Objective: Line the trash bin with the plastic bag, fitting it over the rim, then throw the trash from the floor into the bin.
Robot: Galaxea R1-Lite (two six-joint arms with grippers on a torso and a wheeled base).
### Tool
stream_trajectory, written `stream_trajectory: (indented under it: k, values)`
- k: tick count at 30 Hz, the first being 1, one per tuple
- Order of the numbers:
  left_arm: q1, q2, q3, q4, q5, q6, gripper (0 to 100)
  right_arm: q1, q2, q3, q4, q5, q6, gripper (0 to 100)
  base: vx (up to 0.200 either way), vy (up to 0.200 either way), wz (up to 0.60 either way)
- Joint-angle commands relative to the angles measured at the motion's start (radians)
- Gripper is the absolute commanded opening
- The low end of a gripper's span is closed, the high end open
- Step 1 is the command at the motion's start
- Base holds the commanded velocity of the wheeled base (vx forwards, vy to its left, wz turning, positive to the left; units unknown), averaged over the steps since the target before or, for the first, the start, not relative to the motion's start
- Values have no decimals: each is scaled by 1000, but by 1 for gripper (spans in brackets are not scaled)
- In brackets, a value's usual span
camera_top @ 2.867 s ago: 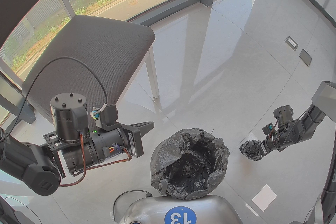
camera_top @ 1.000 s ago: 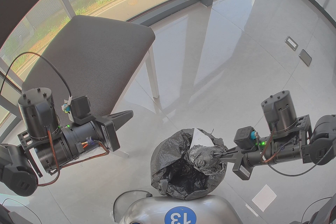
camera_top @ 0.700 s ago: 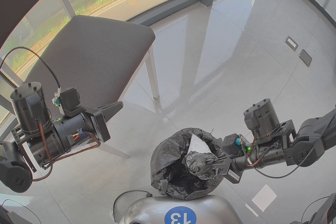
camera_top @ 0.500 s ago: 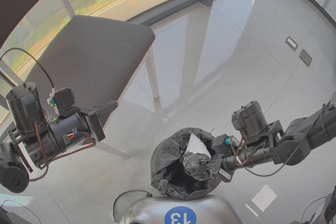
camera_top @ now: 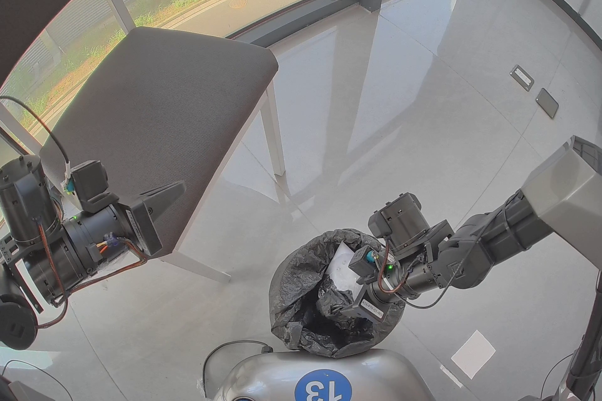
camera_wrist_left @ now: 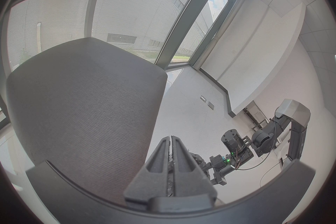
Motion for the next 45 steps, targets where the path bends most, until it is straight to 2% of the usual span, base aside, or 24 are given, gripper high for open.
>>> stream_trajectory:
  k: [1,8,12,18,25,27,30,32,35,38,39,41,45]
  values:
    - [19,-33,18,0,-6,0,0,-4,38,-23,4,-1,16,100,0,0,0]
    - [21,-48,21,0,-6,1,0,-19,-51,3,7,-10,42,100,0,0,0]
    - [21,-56,20,6,-6,14,0,-25,-183,58,7,-25,108,100,0,0,0]
    - [38,-63,17,19,-6,21,0,-53,-388,164,5,-137,202,100,0,0,0]
    - [67,-149,-5,107,7,70,0,-183,-675,290,5,-277,229,100,0,0,0]
    - [67,-218,-17,182,11,95,0,-242,-792,325,10,-305,222,100,0,0,0]
    - [64,-341,-62,368,59,112,0,-308,-966,361,57,-311,209,100,0,0,0]
    - [59,-439,-109,521,96,113,0,-346,-1091,364,143,-311,208,100,0,0,0]
    - [66,-582,-172,739,108,115,0,-394,-1278,353,290,-311,206,100,0,0,0]
    - [75,-702,-224,906,122,116,0,-427,-1451,350,405,-311,206,100,0,0,0]
    - [76,-709,-227,914,123,116,0,-429,-1460,350,410,-311,206,100,0,0,0]
    - [93,-813,-307,1075,180,133,0,-472,-1637,345,501,-311,206,100,0,0,0]
    - [98,-927,-376,1253,225,152,0,-535,-1804,327,652,-309,202,100,0,0,0]
